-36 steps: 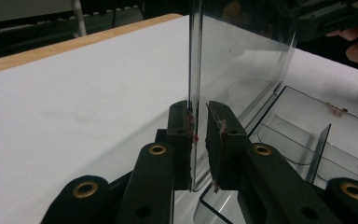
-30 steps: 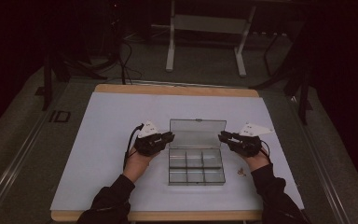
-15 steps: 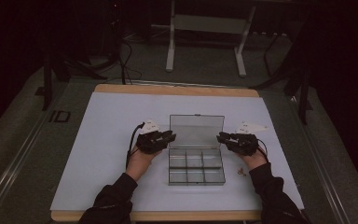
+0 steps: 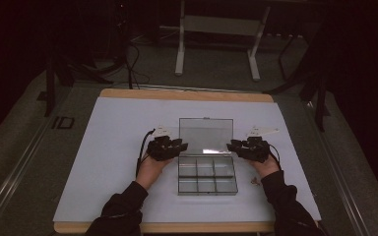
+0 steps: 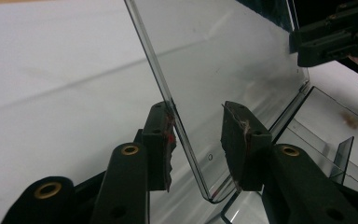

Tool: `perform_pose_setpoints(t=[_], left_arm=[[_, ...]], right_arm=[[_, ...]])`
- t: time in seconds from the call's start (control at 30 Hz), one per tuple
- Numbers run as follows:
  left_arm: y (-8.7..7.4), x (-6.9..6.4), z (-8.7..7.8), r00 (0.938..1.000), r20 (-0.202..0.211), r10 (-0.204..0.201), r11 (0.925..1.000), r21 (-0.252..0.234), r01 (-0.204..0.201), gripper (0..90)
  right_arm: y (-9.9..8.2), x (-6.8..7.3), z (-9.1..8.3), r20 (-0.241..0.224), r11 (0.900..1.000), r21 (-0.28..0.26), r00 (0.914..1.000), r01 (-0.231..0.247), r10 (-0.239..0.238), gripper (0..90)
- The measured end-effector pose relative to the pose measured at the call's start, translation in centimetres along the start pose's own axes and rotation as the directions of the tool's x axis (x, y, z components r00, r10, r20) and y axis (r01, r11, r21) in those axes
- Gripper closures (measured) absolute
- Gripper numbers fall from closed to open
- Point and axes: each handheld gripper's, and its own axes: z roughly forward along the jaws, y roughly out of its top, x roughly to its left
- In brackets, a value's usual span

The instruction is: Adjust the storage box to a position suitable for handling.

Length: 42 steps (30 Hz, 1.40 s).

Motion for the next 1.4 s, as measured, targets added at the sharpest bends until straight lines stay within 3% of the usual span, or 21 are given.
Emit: perform_pose_setpoints(t=[0.27, 0.73, 1.03, 1.17, 1.27, 1.4], left_arm=[[0.1, 0.0, 0.3, 0.9998, -0.007, -0.016, 0.9994, 0.029, 0.017, 59.4], [0.2, 0.2, 0.9, 0.9987, 0.002, -0.051, 0.9961, 0.073, 0.051, 52.2], [0.1, 0.2, 1.0, 0.9983, -0.021, -0.054, 0.9949, 0.084, 0.055, 47.7], [-0.1, 0.4, 1.1, 0.9974, -0.018, -0.070, 0.9942, 0.081, 0.071, 45.5], [-0.2, 0.8, 1.2, 0.9940, -0.002, -0.110, 0.9897, 0.093, 0.109, 44.1], [-0.1, 0.8, 1.2, 0.9927, -0.005, -0.120, 0.9876, 0.102, 0.120, 44.1]], right_arm=[[-0.1, -0.1, 0.4, -0.023, 0.9983, 0.036, 0.9987, -0.045, 0.045, 63.8], [0.0, -0.2, 0.8, -0.018, 0.9914, 0.084, 0.9946, -0.101, 0.102, 60.8], [-0.1, -0.5, 1.0, -0.036, 0.9786, 0.108, 0.9831, -0.175, 0.180, 57.5], [0.0, -0.5, 1.1, -0.025, 0.9760, 0.121, 0.9823, -0.181, 0.186, 55.8], [0.1, -0.4, 1.2, -0.008, 0.9758, 0.131, 0.9841, -0.175, 0.178, 55.2], [0.2, -0.3, 1.3, -0.004, 0.9727, 0.139, 0.9821, -0.186, 0.188, 55.2]])
